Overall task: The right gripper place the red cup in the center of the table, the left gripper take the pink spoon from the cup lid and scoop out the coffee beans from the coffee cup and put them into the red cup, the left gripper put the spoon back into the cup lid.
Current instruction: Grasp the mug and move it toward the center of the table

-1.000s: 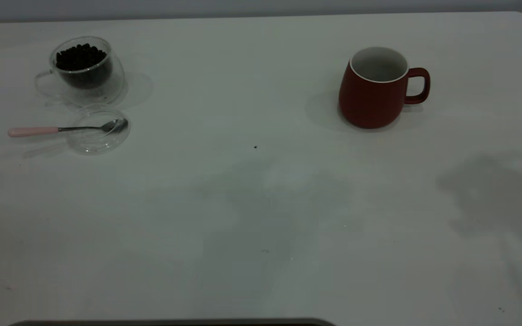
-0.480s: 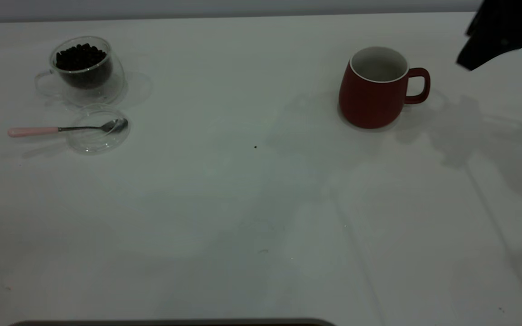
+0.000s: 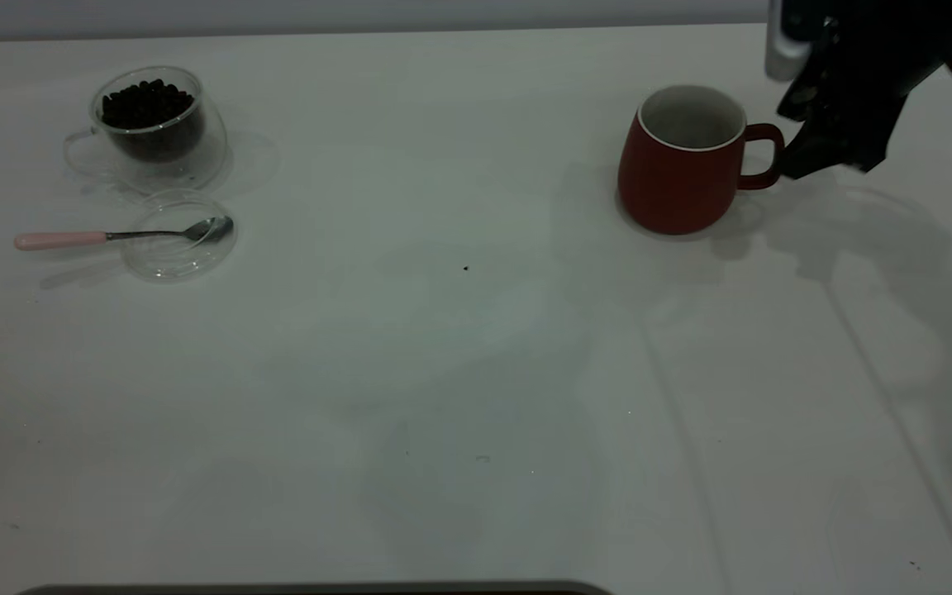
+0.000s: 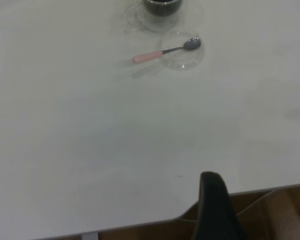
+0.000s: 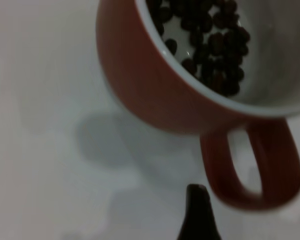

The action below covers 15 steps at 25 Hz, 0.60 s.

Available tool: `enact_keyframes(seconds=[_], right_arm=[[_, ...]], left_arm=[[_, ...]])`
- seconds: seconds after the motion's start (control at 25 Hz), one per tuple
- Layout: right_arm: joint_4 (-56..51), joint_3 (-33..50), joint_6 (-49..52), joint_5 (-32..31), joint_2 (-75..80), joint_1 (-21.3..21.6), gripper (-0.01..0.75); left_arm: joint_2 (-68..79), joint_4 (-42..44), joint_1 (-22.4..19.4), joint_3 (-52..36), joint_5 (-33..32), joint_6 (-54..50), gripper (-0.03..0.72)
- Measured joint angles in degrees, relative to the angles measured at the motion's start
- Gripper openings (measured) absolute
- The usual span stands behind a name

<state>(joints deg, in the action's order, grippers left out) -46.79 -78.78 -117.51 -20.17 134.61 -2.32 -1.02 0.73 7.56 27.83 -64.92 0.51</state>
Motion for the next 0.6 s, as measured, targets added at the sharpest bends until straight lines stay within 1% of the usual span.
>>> enact_keyframes(seconds=[0.08, 0.12, 0.28, 0.6], right_arm=[[-5.46, -0.48, -3.60, 1.04, 1.35, -0.69, 0.587], [-7.73, -0.73, -3.65, 1.32, 1.83, -1.21, 0.587], [-11.06, -2.00, -3.65, 1.43, 3.45, -4.04, 0.587], [-12.86, -6.24, -3.65, 1.10, 3.99, -13.88, 0.587]], left_arm=[[0.00, 0.00, 0.00, 0.00, 0.00, 0.00, 0.517], [0.00, 0.00, 0.00, 0.00, 0.00, 0.00, 0.517], [0.00, 0.00, 0.00, 0.00, 0.00, -0.07, 0.517], [0.00, 0.00, 0.00, 0.00, 0.00, -0.07, 0.517]])
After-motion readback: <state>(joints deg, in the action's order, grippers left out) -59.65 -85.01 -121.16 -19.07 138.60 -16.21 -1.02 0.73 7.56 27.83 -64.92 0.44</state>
